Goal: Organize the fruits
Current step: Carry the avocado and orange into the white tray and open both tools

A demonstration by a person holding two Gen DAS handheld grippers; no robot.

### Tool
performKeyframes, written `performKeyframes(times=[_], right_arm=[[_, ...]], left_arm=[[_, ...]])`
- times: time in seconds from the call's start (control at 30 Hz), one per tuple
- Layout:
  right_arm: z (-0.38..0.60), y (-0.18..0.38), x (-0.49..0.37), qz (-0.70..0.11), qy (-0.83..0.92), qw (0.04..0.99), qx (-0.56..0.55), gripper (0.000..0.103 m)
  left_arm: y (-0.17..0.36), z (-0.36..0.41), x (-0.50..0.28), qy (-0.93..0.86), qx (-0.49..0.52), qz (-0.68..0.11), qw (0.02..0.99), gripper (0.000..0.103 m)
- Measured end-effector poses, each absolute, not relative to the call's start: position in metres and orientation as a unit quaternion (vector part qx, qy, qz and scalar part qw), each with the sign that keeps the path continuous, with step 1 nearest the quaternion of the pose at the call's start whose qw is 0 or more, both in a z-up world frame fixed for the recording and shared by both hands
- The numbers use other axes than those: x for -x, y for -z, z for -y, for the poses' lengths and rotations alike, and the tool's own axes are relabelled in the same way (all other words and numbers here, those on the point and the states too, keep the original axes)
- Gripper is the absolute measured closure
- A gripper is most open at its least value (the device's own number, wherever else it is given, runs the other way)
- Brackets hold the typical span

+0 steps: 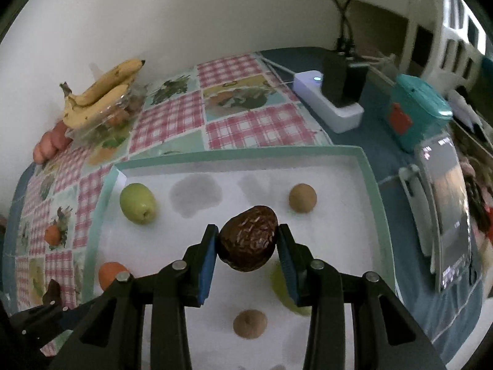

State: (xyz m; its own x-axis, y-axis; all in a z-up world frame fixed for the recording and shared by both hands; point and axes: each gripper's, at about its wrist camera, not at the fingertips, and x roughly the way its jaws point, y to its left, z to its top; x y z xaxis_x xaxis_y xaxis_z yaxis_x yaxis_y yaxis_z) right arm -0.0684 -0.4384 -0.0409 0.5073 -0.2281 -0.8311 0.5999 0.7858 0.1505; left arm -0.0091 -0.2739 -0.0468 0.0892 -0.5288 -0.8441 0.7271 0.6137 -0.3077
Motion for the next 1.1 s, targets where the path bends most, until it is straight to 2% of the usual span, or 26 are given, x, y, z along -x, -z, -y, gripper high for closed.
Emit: performKeyframes(times=[0.3,0.57,0.9,0.97,1.03,1.1], right_arm=[[0.440,0.062,0.047,-0.473,0.240,0.831,-0.167,0.063],[0.438,0.070,0.036,-0.489,0.239,0.828,-0.136,0.063],[0.436,0.071,0.030,-0.504,0.234,0.823,-0.119,0.063],[0.436,0.070,0.031,-0.504,0.229,0.824,-0.122,0.059],[0.434,0.068,0.032,-0.504,0.226,0.825,-0.123,0.049],[0.432,0.064,0.035,-0.499,0.223,0.829,-0.123,0.047]], left_arm=[[0.064,0.284,0.010,0.417,-0.123,-0.528,0.729,0.067],[0.071,0.282,0.004,0.419,-0.099,-0.545,0.720,0.066],[0.065,0.280,0.008,0.417,-0.111,-0.540,0.723,0.066],[0.060,0.281,0.011,0.422,-0.116,-0.536,0.722,0.065],[0.052,0.279,0.014,0.429,-0.112,-0.532,0.721,0.065],[0.043,0.274,0.015,0.436,-0.104,-0.528,0.722,0.065]])
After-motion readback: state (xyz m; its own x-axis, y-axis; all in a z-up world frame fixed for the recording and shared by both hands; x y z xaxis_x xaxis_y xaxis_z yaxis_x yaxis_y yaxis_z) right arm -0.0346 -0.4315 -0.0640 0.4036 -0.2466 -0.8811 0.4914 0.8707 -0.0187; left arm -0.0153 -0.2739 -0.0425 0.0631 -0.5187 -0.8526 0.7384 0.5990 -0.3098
